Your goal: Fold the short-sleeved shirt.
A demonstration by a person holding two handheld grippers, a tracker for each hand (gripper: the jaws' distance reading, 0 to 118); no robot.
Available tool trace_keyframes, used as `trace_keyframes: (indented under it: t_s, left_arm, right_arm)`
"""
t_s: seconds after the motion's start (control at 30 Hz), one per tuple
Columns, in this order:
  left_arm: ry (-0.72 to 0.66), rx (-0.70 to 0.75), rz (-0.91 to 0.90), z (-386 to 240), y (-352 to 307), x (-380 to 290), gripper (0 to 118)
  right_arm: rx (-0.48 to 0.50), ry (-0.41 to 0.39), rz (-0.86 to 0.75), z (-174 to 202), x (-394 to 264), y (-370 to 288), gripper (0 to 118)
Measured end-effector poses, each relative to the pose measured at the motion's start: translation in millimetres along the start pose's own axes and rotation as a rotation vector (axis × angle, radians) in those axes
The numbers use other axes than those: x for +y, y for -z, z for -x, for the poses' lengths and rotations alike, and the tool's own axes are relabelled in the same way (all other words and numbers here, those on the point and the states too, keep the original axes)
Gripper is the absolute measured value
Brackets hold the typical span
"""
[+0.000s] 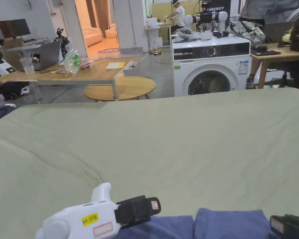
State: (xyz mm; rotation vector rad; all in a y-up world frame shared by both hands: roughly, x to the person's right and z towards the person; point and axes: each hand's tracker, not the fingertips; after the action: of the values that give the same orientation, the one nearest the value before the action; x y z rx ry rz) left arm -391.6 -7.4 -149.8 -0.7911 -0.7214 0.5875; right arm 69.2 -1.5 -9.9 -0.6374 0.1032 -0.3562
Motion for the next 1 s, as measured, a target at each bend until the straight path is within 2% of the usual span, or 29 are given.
trace_keyframes:
  t_s: [0.07, 0.17, 0.27, 0.3, 0.33, 0.4, 0.43, 0.53, 0.63, 0.7, 0.8, 0.9, 1.0]
  left_arm:
    - [-0.122, 0.018, -0.04, 29.6, -23.3, 4.9, 90]
    - [-0.242, 0.2, -0.051, 72.2, -40.3, -3.2, 90]
    - [-0.406, 0.074, -0.003, 104.7, -26.0, -24.6, 89]
    - [-0.465, 0.015, 0.012, 108.3, -15.6, -33.9, 85]
    - [-0.493, -0.055, 0.007, 109.1, -6.7, -41.0, 74]
    - [-0.523, -0.142, 0.038, 109.1, 12.4, -45.5, 34]
    - [-0.528, -0.116, 0.025, 108.1, 17.2, -49.5, 12]
    - [-0.58, -0.113, -0.019, 110.4, 12.0, -46.0, 9]
    - [-0.483, -0.092, -0.098, 91.7, -22.3, -24.9, 9]
    - [-0.352, -0.031, -0.176, 70.0, -54.1, 2.5, 9]
    - [-0.154, 0.096, -0.124, 23.5, -79.4, 35.5, 9]
    - [0.037, 0.184, -0.063, -37.1, -58.1, 36.8, 9]
    - [0.155, 0.194, 0.035, -71.1, 0.1, 22.6, 9]
  right_arm:
    - [0.005, -0.001, 0.005, 0.9, 0.2, 5.0, 0]
    - [0.013, -0.017, 0.01, 9.9, -1.1, 6.5, 0]
    - [0.025, -0.019, 0.017, 12.1, -2.9, 6.7, 0]
    - [0.024, -0.021, 0.017, 13.6, -4.2, 5.9, 0]
    - [0.02, -0.022, 0.016, 13.8, -5.1, 4.5, 0]
    - [0.016, -0.014, 0.015, 12.4, -5.9, 1.6, 0]
    - [0.012, -0.01, 0.014, 12.0, -6.3, -0.6, 0]
    - [0.002, -0.008, 0.005, 8.2, -7.0, -8.1, 0]
    - [-0.002, -0.003, 0.01, 1.2, -5.1, -12.9, 0]
    - [-0.009, -0.007, 0.017, -4.3, -2.3, -13.8, 0]
    - [-0.012, 0.0, 0.018, -8.7, 2.8, -12.0, 0]
    - [0.009, 0.024, 0.011, -5.6, 6.7, -7.5, 0]
    - [0.031, 0.005, 0.004, 3.8, 5.6, -9.1, 0]
